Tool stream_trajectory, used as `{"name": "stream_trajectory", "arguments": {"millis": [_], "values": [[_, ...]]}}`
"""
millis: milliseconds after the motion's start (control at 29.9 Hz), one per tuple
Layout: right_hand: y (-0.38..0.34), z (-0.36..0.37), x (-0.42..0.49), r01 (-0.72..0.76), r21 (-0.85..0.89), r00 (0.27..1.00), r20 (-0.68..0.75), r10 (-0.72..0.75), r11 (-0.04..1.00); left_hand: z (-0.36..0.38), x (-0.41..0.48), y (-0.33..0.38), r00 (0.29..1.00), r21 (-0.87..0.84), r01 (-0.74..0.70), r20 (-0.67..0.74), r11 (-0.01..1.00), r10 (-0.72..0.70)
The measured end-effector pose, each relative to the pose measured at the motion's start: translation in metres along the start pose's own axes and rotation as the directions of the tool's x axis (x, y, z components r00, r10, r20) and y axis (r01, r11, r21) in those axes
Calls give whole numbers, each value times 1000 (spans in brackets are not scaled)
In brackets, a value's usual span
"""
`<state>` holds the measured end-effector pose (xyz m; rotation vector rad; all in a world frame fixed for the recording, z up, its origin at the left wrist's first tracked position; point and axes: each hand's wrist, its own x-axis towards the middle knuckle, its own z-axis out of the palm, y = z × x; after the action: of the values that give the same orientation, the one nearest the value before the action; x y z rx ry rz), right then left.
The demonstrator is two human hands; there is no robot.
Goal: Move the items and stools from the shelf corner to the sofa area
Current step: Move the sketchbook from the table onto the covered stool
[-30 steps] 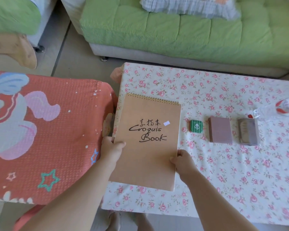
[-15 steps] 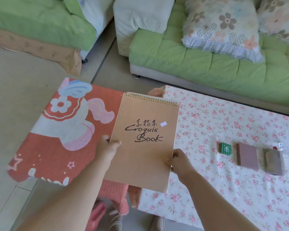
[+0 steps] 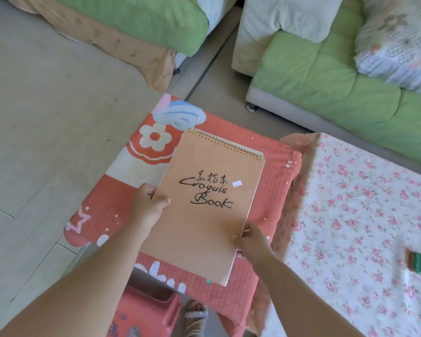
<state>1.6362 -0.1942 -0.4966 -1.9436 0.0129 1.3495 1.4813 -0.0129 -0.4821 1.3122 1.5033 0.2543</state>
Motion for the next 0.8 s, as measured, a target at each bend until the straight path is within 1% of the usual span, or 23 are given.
{"name": "stream_trajectory", "arguments": {"millis": [167, 234, 301, 401, 468, 535, 602, 669, 702, 803], "values": [[1, 23, 29, 3, -150, 999, -33, -8, 989, 3, 37, -21, 999, 50, 13, -51, 999, -11], [0, 27, 38, 8, -184, 999, -49, -18, 983, 8, 46, -27, 997, 42, 24, -67, 999, -21], [0, 30, 44, 13, -204, 996, -85, -31, 979, 13, 51, -32, 995, 73, 34, -100, 997, -27], [0, 33, 45, -8, -254, 990, -136, -27, 967, 20, 52, -36, 978, 236, 61, -210, 970, -10], [-3, 34, 40, -11, -329, 986, -160, -44, 944, 23, 47, -34, 970, 368, 78, -242, 926, 15], [-10, 36, 33, -16, -411, 983, -173, -61, 912, 24, 42, -29, 975, 445, 107, -221, 889, -6], [-15, 36, 29, -24, -442, 984, -169, -57, 897, 21, 35, -20, 984, 455, 98, -175, 885, -19], [-16, 34, 23, -37, -392, 987, -157, -27, 919, 19, 25, -12, 995, 452, 53, -98, 891, -10], [-17, 31, 8, -40, -340, 987, -161, -16, 940, 14, 11, -4, 999, 468, 10, -47, 884, 13], [-14, 31, -5, -53, -274, 989, -148, 12, 960, 9, -4, -1, 999, 453, -35, 29, 891, 24]]}}
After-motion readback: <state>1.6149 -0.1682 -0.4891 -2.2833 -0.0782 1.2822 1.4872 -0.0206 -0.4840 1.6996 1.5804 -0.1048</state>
